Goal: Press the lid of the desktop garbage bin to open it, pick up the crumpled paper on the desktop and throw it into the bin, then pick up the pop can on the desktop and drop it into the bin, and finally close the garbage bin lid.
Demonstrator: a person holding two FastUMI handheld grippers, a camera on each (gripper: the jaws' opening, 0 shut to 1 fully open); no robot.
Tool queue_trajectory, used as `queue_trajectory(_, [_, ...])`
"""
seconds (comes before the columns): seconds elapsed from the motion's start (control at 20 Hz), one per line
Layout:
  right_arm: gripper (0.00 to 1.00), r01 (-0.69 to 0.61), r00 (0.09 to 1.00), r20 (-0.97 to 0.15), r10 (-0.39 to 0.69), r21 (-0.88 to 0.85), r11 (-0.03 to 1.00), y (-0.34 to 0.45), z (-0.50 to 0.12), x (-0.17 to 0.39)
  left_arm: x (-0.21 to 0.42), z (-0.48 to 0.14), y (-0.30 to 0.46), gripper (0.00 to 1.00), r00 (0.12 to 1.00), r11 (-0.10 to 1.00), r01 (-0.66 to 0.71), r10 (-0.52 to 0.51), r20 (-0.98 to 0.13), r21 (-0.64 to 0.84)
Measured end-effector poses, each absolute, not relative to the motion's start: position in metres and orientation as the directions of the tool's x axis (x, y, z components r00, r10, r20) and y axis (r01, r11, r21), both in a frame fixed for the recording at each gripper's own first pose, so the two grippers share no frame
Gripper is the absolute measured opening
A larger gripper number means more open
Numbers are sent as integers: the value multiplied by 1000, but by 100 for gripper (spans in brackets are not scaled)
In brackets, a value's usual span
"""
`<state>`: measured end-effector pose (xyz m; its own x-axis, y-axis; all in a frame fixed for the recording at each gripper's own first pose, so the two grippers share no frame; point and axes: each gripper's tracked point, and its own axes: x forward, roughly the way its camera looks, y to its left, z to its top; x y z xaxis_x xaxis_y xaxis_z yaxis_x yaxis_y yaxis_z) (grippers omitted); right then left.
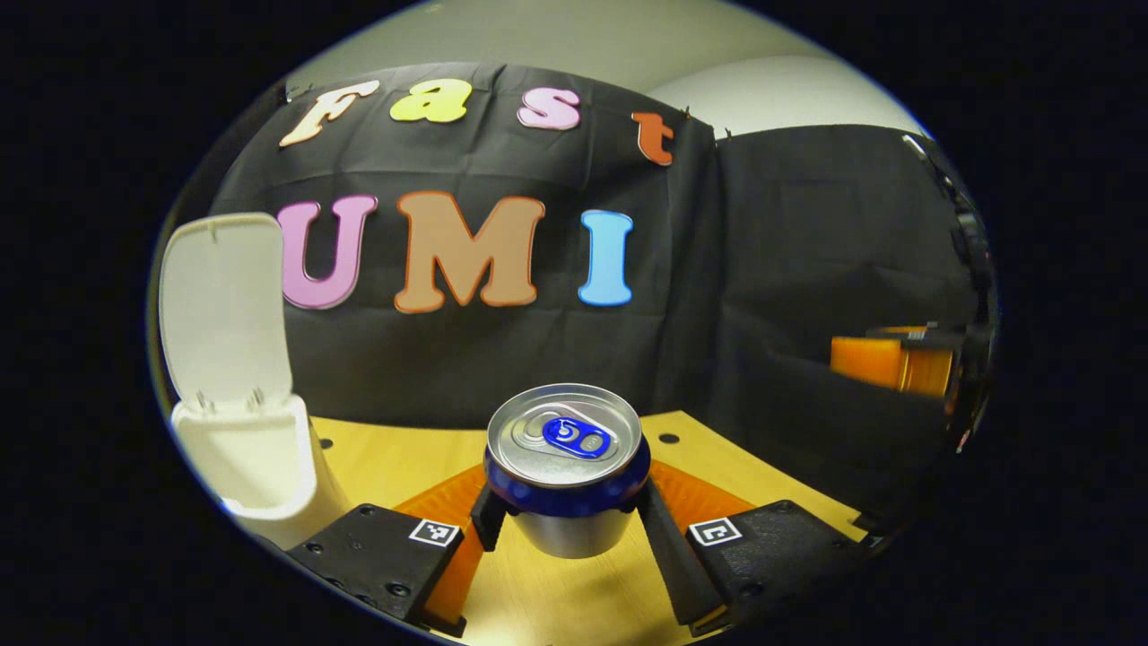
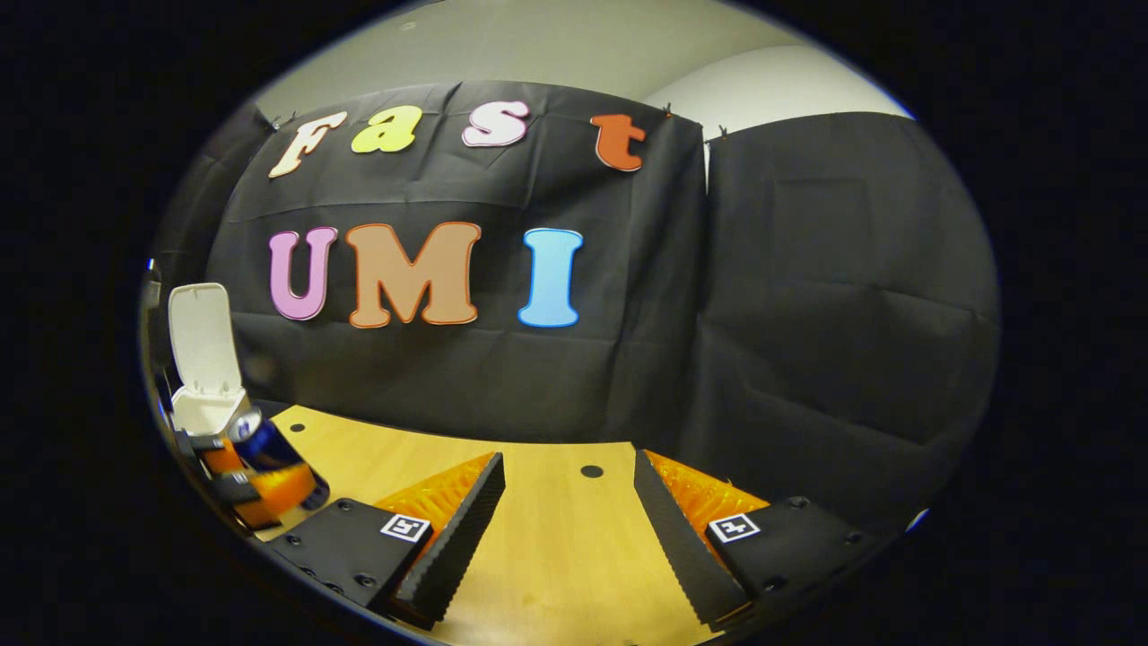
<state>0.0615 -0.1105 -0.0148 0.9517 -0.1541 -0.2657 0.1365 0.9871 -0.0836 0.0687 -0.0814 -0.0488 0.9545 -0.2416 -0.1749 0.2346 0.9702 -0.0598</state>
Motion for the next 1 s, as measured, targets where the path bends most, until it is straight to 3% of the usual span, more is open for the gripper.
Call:
queue_trajectory(0.3, [96,9,951,-308,-11,-9,1000,-81,-49,75,76,27,24,77,996,1000,-15,16,-82,22])
queue_trajectory(0.45, [100,-26,946,-322,27,7,1000,-79,-58,77,69,26,85,77,981,984,-170,174,-85,48])
queue_trajectory(0.5, [97,-33,945,-325,36,13,999,-79,-58,77,65,24,102,77,972,976,-214,217,-91,42])
queue_trajectory(0.75, [97,-46,941,-335,57,42,998,-81,-61,77,49,-9,174,77,909,925,-379,379,-174,32])
queue_trajectory(0.85, [96,-40,944,-326,51,39,998,-84,-60,77,40,-17,189,79,890,909,-416,414,-191,35])
queue_trajectory(1.0, [96,-6,946,-324,17,35,999,-87,-58,75,39,-12,194,94,887,904,-427,426,-179,37])
